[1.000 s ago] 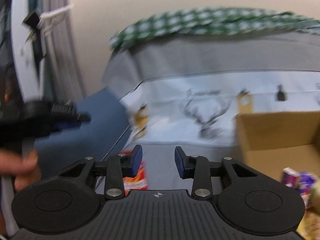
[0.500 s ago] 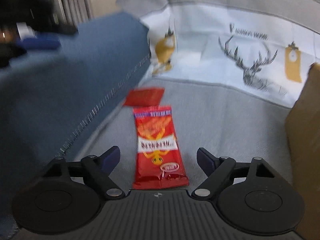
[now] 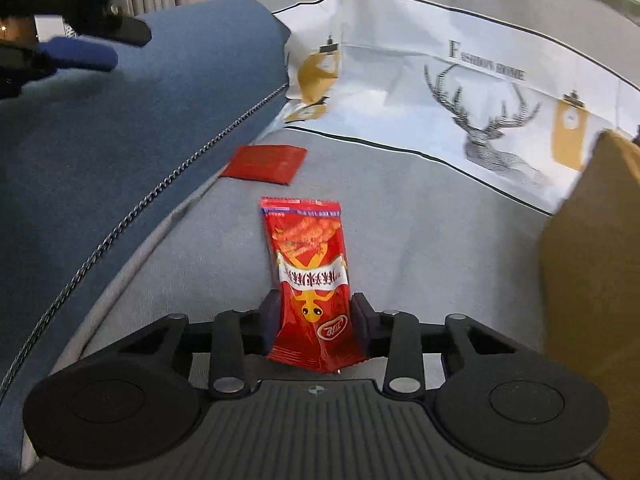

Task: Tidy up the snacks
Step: 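Grasp the small red square pack with the left tool while the right tool grasps the red strip bag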

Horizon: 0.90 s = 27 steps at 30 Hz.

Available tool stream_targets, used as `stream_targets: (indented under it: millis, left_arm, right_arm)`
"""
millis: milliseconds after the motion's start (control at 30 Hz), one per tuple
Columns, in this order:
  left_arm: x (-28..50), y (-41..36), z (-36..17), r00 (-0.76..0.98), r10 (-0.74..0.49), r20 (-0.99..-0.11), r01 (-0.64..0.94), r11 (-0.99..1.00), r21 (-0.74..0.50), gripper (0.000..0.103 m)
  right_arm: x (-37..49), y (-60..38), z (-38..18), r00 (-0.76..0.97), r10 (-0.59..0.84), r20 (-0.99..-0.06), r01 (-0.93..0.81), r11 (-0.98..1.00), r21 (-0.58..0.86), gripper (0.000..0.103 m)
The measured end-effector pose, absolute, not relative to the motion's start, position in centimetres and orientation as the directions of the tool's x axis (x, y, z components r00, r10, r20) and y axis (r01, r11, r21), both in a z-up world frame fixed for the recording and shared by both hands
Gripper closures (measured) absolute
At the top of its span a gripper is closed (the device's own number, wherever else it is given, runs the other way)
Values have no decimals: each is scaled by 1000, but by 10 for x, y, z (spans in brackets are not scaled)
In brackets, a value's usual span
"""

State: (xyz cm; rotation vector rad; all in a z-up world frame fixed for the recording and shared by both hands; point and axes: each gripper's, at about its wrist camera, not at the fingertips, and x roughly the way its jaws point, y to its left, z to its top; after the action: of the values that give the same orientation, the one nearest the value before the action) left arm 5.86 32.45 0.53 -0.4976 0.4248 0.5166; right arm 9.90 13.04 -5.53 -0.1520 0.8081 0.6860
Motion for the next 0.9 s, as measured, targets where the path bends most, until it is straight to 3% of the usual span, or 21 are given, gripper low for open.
stream_targets:
  millis: [233, 300, 367, 400, 567, 667, 700, 733, 900]
  left_arm:
    - [61, 327, 3, 798, 302, -521, -541, 740, -400, 79]
    - [66, 324, -2, 798, 272, -538, -532, 735, -419, 79]
    - [72, 322, -8, 797, 240, -554, -526, 725, -444, 77]
    - [75, 322, -11, 796, 226, -561, -525, 718, -456, 77]
    - [100, 327, -32, 788, 152, -597, -527, 667, -526, 68]
    - [118, 329, -46, 769, 133, -625, -553, 630, -545, 58]
    - [124, 330, -50, 761, 133, -635, -565, 615, -549, 55]
    - [130, 330, -54, 752, 136, -645, -580, 602, -549, 50]
    - [162, 332, -73, 682, 201, -703, -674, 544, -499, 25]
  right_arm:
    - [56, 80, -60, 494, 418, -762, -589, 806, 60, 64]
    - [46, 72, -57, 490, 447, -748, -591, 801, 93, 59]
    - [38, 69, -55, 508, 473, -720, -605, 791, 93, 41]
    - [36, 69, -57, 509, 482, -713, -614, 784, 91, 37]
    - [58, 71, -69, 458, 497, -737, -602, 784, 155, 29]
    - [70, 71, -79, 441, 480, -758, -568, 803, 178, 34]
    - [72, 72, -79, 447, 483, -753, -569, 803, 177, 40]
    - [71, 74, -78, 452, 491, -745, -581, 795, 171, 54]
    - [70, 74, -77, 468, 489, -736, -571, 803, 171, 55]
